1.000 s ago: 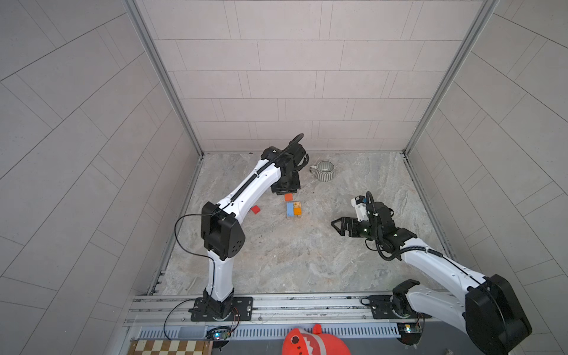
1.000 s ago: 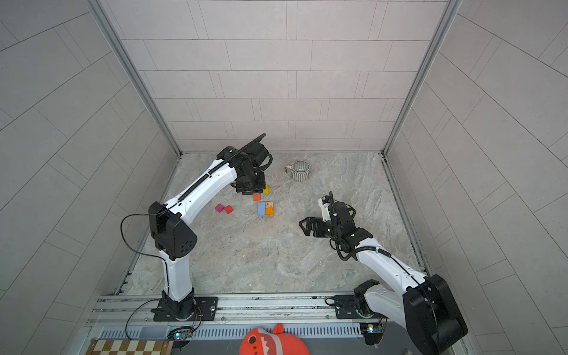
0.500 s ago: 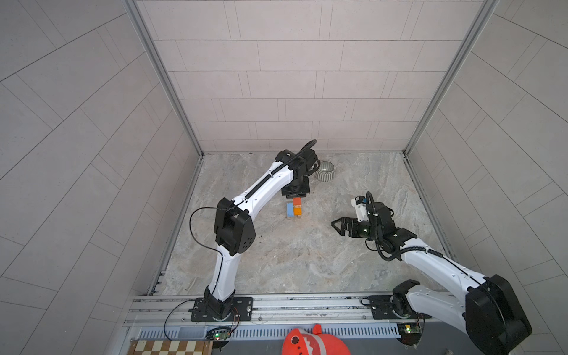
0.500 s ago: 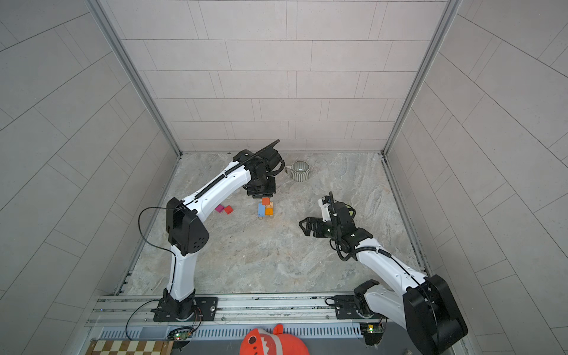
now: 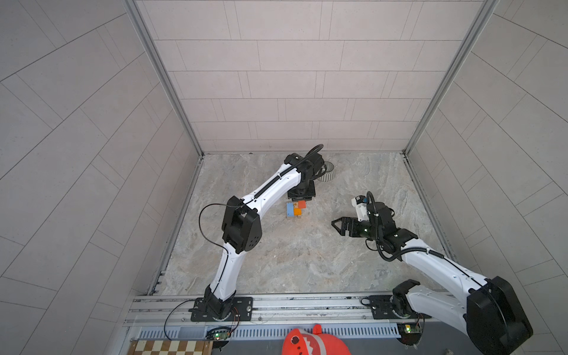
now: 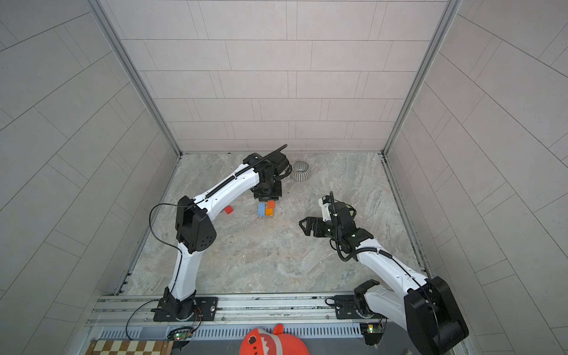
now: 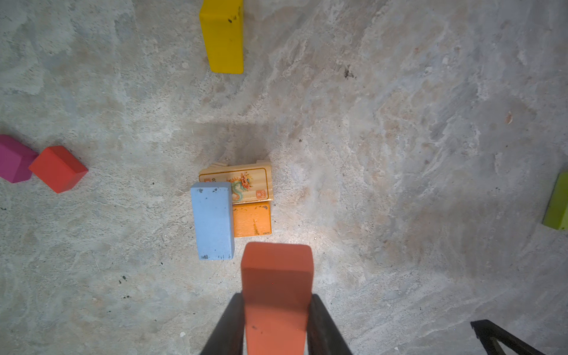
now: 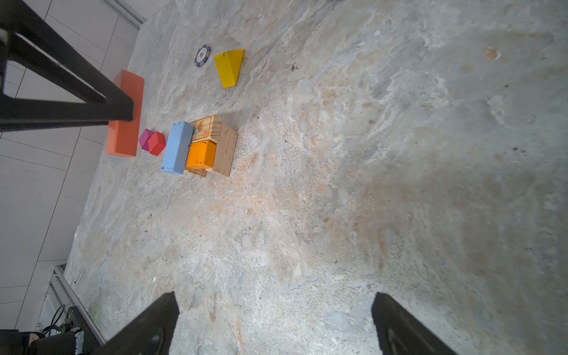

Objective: Build the wood block tower
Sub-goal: 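Lower the orange-red block upright beside the light blue block with left gripper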

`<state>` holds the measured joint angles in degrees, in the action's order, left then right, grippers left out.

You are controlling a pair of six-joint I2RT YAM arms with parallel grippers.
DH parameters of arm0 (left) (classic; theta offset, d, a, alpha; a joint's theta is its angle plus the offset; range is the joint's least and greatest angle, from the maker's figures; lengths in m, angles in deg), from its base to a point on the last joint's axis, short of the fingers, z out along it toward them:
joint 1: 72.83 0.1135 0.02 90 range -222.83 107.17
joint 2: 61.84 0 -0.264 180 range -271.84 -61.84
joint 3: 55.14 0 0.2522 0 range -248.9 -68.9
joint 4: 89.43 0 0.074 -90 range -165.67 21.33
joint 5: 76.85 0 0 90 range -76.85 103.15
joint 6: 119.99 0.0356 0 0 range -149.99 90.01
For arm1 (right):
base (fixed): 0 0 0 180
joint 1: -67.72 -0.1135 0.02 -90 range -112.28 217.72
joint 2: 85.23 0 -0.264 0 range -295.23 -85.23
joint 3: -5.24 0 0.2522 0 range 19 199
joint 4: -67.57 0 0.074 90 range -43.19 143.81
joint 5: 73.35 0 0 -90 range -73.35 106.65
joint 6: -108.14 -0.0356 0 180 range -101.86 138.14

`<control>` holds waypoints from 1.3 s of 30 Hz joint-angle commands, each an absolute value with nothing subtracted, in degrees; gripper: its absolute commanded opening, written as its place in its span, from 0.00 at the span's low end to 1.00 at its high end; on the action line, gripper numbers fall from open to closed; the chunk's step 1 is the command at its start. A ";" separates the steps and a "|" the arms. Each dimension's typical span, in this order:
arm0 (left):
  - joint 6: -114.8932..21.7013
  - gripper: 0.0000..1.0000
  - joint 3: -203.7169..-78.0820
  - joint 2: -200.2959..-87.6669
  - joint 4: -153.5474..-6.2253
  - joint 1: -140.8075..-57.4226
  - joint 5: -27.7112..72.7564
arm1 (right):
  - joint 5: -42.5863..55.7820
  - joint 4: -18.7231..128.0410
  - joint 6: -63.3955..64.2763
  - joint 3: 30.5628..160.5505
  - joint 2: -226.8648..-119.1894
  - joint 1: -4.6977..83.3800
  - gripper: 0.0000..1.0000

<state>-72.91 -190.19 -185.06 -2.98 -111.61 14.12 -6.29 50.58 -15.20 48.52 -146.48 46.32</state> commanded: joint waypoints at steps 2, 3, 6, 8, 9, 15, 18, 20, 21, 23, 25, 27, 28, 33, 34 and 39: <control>-73.78 0.25 -190.92 -185.93 -2.88 -111.75 12.87 | -6.37 50.82 -16.05 48.31 -146.38 46.46 1.00; -73.80 0.25 -190.89 -186.03 -2.90 -111.67 12.85 | -6.46 50.83 -16.05 48.31 -146.42 46.45 1.00; -73.69 0.25 -190.85 -186.60 -3.05 -111.43 13.15 | -6.42 50.88 -16.05 48.35 -146.55 46.45 1.00; -73.67 0.25 -190.63 -186.90 -3.32 -111.28 13.35 | -6.37 50.92 -16.10 48.21 -146.67 46.48 1.00; -73.67 0.25 -190.31 -187.12 -3.62 -111.11 13.63 | -6.34 50.92 -16.05 48.21 -146.75 46.46 1.00; -73.42 0.25 -188.35 -187.20 -5.21 -110.71 14.18 | -6.46 50.91 -16.03 48.19 -147.09 46.46 1.00; -73.24 0.24 -188.16 -187.31 -5.78 -110.45 14.29 | -6.42 50.98 -15.98 48.31 -147.53 46.45 1.00; -73.19 0.24 -188.38 -187.54 -5.87 -110.41 14.43 | -6.36 50.92 -15.97 48.34 -147.72 46.46 1.00; -73.09 0.24 -188.47 -187.65 -5.82 -110.33 14.47 | -6.31 50.93 -15.95 48.35 -147.72 46.46 1.00; -72.95 0.25 -188.52 -187.84 -5.87 -110.28 14.47 | -6.28 50.95 -15.88 48.26 -147.79 46.46 1.00; -72.77 0.24 -188.45 -187.89 -5.78 -110.28 14.04 | -6.28 50.91 -15.95 48.32 -147.89 46.46 1.00; -72.72 0.24 -188.19 -187.95 -5.88 -110.20 13.87 | -6.30 51.00 -15.95 48.36 -148.06 46.45 1.00; -72.79 0.24 -187.93 -187.85 -6.07 -110.20 13.85 | -6.40 51.08 -15.96 48.33 -148.15 46.45 1.00; -72.73 0.24 -187.81 -188.17 -6.27 -110.27 13.77 | -6.46 51.12 -16.05 48.20 -147.83 46.45 1.00; -72.66 0.24 -187.83 -188.30 -6.44 -110.16 13.87 | -6.53 51.14 -16.13 48.22 -147.76 46.45 1.00; -72.61 0.24 -187.82 -188.57 -6.85 -109.84 14.43 | -6.89 51.52 -16.37 48.10 -148.15 46.46 1.00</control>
<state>-73.04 -188.34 -187.85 -6.89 -110.32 14.63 -6.57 50.67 -15.60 48.52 -148.12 46.32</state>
